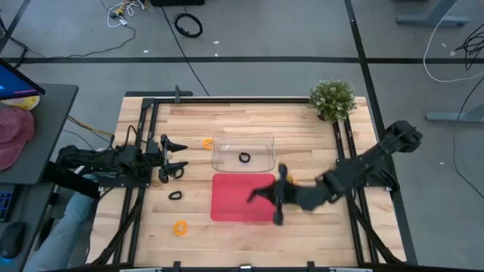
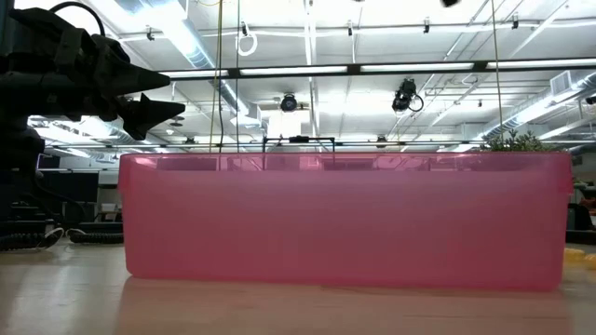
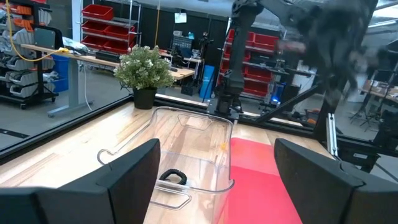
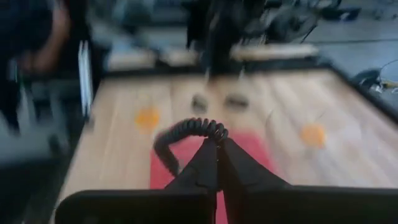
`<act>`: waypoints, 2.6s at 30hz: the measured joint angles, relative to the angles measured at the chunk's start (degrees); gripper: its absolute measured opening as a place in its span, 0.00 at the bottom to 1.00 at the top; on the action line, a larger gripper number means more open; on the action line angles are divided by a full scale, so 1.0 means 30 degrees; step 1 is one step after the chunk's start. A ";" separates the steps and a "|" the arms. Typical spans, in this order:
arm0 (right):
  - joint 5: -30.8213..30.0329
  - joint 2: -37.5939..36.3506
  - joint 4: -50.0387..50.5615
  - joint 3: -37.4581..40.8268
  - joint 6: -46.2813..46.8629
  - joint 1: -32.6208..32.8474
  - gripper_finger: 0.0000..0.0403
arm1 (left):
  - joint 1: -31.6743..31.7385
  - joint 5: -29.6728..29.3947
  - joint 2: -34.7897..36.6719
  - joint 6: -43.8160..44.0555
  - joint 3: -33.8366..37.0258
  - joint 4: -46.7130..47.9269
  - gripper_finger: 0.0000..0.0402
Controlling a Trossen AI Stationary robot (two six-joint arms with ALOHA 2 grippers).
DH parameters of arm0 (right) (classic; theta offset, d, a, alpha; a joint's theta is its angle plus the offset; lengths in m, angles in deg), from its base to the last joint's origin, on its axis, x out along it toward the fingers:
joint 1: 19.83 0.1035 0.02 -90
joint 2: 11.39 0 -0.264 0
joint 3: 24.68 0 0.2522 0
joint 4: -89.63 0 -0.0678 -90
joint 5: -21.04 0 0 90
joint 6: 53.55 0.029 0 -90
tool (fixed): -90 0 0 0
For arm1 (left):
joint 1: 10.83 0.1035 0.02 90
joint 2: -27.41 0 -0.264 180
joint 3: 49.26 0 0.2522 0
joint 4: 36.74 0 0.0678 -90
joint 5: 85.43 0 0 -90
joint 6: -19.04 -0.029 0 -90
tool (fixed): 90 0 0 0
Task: Sort spring keychains
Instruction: Put the black spring keychain into the transparent bin, then put the yellow spring keychain into the red bin
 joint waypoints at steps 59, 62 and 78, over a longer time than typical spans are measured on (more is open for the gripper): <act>0.6375 -0.0215 -0.0195 -0.0021 -0.4032 -1.0684 0.09 | 0.0000 0.0000 -0.0005 0.0000 0.0002 -0.0009 0.80; 0.6379 -0.0215 0.0214 -0.0029 -0.4026 -1.0684 0.16 | 0.0000 0.0000 -0.0005 0.0000 -0.0001 -0.0011 0.80; 0.6381 -0.0900 0.5216 -0.0043 -0.3423 -1.0316 0.50 | 0.0000 0.0000 0.0001 0.0000 0.0002 -0.0015 0.80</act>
